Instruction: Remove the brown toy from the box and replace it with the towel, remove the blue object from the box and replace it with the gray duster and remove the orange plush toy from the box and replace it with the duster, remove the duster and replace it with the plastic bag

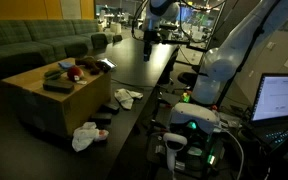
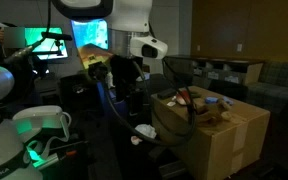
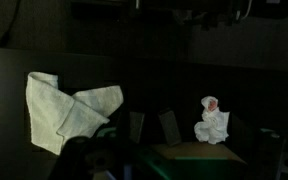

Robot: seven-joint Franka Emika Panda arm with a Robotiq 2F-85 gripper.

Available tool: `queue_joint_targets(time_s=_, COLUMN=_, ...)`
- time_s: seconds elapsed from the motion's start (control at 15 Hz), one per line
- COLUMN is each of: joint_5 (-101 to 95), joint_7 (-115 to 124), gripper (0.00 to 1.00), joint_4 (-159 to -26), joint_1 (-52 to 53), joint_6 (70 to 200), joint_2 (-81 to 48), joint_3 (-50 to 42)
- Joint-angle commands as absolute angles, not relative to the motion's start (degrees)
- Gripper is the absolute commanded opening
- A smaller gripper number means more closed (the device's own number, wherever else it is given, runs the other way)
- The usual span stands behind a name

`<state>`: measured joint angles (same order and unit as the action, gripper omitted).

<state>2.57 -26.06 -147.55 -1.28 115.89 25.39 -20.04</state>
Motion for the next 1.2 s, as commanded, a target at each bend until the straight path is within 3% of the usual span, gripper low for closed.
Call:
queue_joint_targets(time_s=0.0, joint_5=3.4, joint_7=-26.74, gripper=1.0, joint_4=-147.41, joint_1=-3.07, joint_6=115.79, joint_2=25.11, joint_3=-18.31)
queue_joint_targets(time_s=1.13, joint_5=5.41, joint_7=-27.37, gripper=1.0, joint_4=-138.1, joint_1=-0.4, joint_6=124.15, joint_2=12.57, joint_3=-12.19)
